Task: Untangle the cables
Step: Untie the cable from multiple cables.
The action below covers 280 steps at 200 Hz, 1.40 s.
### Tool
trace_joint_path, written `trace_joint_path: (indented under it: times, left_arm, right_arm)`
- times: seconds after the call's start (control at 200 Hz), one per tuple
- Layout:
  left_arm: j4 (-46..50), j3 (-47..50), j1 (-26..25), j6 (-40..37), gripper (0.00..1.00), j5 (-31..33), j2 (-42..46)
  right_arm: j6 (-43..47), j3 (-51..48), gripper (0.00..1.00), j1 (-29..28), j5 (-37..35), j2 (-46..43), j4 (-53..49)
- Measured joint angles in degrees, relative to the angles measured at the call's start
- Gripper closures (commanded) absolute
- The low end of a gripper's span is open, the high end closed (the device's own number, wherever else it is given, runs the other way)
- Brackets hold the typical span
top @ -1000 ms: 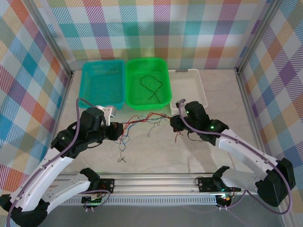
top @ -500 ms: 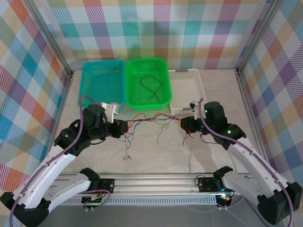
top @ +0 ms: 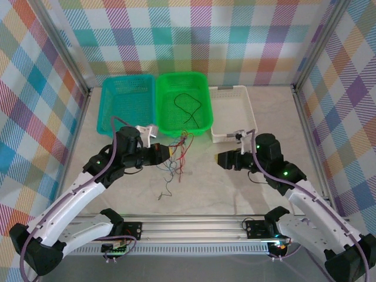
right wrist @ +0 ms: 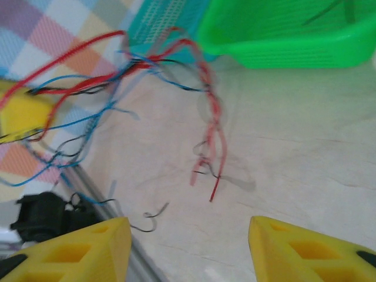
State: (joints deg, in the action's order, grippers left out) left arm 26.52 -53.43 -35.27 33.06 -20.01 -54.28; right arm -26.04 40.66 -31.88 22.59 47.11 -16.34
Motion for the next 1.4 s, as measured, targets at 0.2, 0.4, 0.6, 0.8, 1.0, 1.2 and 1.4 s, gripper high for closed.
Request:
trace_joint_path:
  times: [0.2, 0.4, 0.6, 0.8, 1.0, 1.2, 1.4]
  left_arm:
    - [-2.1, 0.0, -2.34, 0.87, 1.0, 0.0, -1.92]
    - [-3.08, 0.0, -3.04, 1.95, 1.0, 0.35, -2.14]
    - [-5.01, 0.35, -4.11, 2.54, 1.0, 0.57, -2.12]
    - [-5.9, 1.97, -5.44, 2.56, 1.0, 0.61, -1.36]
    - [-5.95, 2.93, -5.97, 2.58, 1.0, 0.57, -0.48]
    - [-5.92, 3.06, -6.05, 2.56, 1.0, 0.28, 0.68]
    - [-5.88, 3.06, -6.25, 2.56, 1.0, -0.09, 0.68]
  right_arm:
    - [-2.27, -0.22, 0.49, -10.78, -1.25, 7.43, 10.08]
    - [-3.87, -0.37, 0.5, -15.91, -3.32, 12.9, 18.36]
    - [-6.25, -0.48, 0.54, -17.18, -10.58, 15.1, 22.73]
    - [-9.01, -0.52, 0.49, -17.22, -22.29, 15.47, 22.95]
    - [-8.61, 2.91, 0.44, -17.22, -29.7, 19.89, 21.4]
    - [-5.27, 4.13, 0.4, -17.22, -34.67, 21.66, 22.16]
    - [-2.51, 0.22, 0.36, -17.22, -34.07, 18.84, 29.51]
